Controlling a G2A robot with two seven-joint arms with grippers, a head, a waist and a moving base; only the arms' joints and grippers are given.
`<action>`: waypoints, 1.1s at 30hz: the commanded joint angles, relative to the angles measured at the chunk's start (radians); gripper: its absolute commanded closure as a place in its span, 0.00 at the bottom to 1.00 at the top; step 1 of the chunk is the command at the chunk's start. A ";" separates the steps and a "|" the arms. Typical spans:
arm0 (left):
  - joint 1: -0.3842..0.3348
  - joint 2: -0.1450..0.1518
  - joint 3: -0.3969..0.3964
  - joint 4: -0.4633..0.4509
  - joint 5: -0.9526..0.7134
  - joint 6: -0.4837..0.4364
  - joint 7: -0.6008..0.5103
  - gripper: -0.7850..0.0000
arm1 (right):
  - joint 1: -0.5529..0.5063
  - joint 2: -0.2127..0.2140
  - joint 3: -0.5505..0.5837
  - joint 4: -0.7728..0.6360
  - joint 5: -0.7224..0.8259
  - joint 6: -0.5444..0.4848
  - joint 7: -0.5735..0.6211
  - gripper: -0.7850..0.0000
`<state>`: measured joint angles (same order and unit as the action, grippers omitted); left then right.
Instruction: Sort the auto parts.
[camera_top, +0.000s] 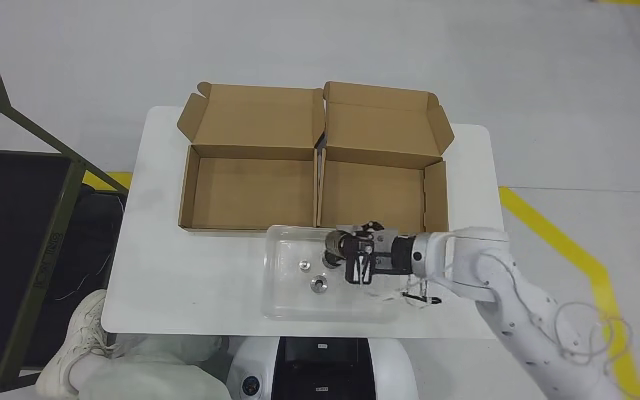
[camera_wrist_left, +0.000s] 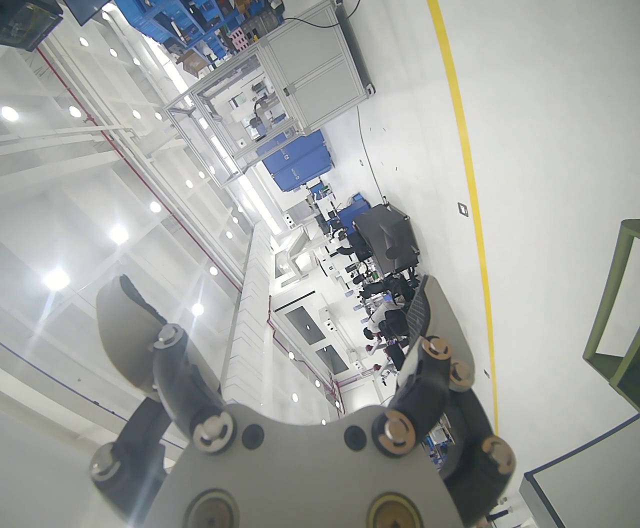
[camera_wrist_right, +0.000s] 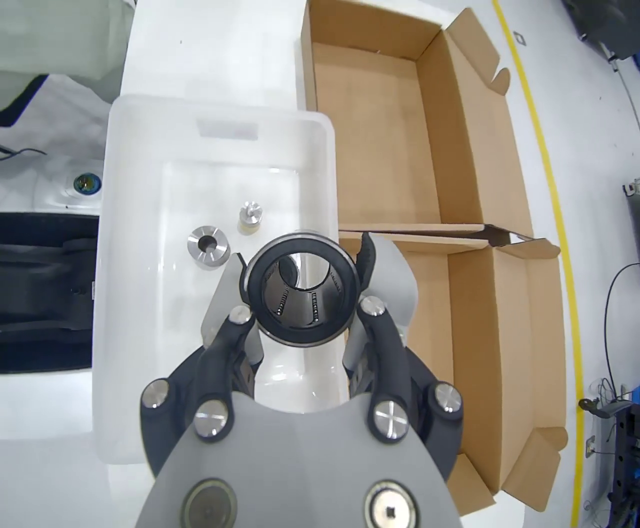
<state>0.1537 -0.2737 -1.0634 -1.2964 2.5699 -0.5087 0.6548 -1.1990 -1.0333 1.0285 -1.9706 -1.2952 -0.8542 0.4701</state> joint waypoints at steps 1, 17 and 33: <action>0.000 0.000 0.000 0.000 0.000 0.000 0.000 0.00 | -0.001 0.000 0.018 0.005 0.016 0.005 -0.077 1.00; 0.000 0.000 0.000 0.000 0.000 0.000 0.000 0.00 | -0.053 0.004 0.113 -0.036 -0.051 0.090 -0.510 1.00; 0.000 0.000 0.000 0.000 0.000 0.000 0.000 0.00 | -0.014 -0.008 0.131 -0.070 -0.122 0.203 -0.739 1.00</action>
<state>0.1537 -0.2737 -1.0634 -1.2964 2.5699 -0.5087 0.6548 -1.2144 -1.0407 1.1604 -2.0428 -1.4151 -0.6600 -0.2569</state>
